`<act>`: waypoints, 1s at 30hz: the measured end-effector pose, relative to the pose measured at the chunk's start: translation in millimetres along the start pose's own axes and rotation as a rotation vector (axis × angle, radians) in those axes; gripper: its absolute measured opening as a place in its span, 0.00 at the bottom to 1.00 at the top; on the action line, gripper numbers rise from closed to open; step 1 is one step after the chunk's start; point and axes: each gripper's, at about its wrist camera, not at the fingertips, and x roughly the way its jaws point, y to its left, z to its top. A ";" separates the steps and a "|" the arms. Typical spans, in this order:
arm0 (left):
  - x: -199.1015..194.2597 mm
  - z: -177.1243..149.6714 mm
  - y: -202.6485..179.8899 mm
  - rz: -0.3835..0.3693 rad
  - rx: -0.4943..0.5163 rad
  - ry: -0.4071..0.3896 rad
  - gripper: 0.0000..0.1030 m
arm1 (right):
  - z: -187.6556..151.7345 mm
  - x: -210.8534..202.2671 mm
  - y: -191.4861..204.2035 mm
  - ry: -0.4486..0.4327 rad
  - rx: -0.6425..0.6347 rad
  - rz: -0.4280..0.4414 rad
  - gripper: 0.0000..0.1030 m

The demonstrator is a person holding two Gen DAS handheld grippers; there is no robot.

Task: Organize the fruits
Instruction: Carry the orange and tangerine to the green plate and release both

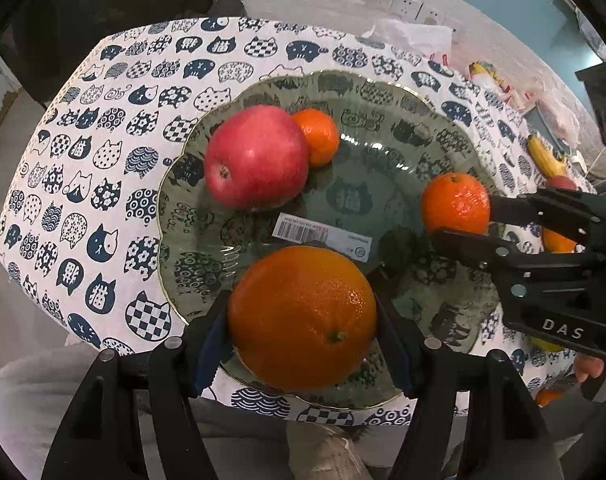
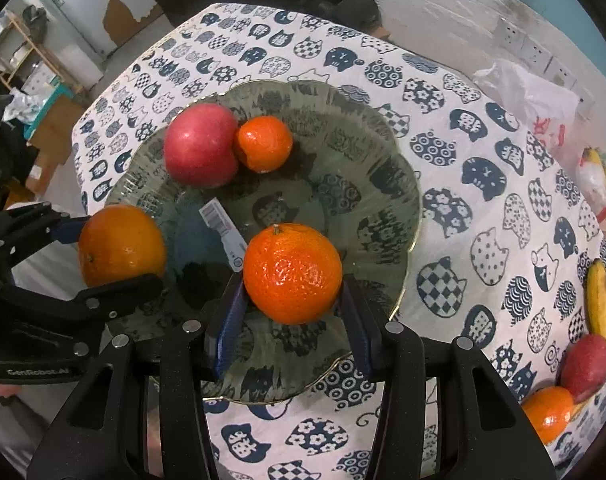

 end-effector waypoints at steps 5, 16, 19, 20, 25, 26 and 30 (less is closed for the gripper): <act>8.8 -1.7 3.4 -0.001 -0.016 0.027 0.69 | -0.4 4.7 2.1 0.014 -0.005 0.003 0.45; 7.9 -3.9 2.8 0.011 -0.001 0.045 0.69 | 0.3 9.7 2.9 0.028 0.000 0.005 0.41; 7.4 -4.3 3.6 0.014 -0.003 0.045 0.69 | 0.2 10.3 3.4 0.028 -0.007 -0.001 0.41; 6.9 -4.1 4.1 0.015 -0.005 0.044 0.69 | 0.2 10.3 3.4 0.028 -0.008 -0.001 0.41; 4.9 -4.3 5.7 0.017 -0.013 0.037 0.69 | 0.1 10.2 3.4 0.027 -0.012 -0.004 0.41; 4.5 -4.5 5.7 0.017 -0.013 0.037 0.69 | 0.2 10.2 3.8 0.027 -0.014 -0.006 0.41; 4.1 -4.4 4.6 0.023 -0.007 0.036 0.69 | -0.5 9.9 3.9 0.023 -0.016 0.000 0.41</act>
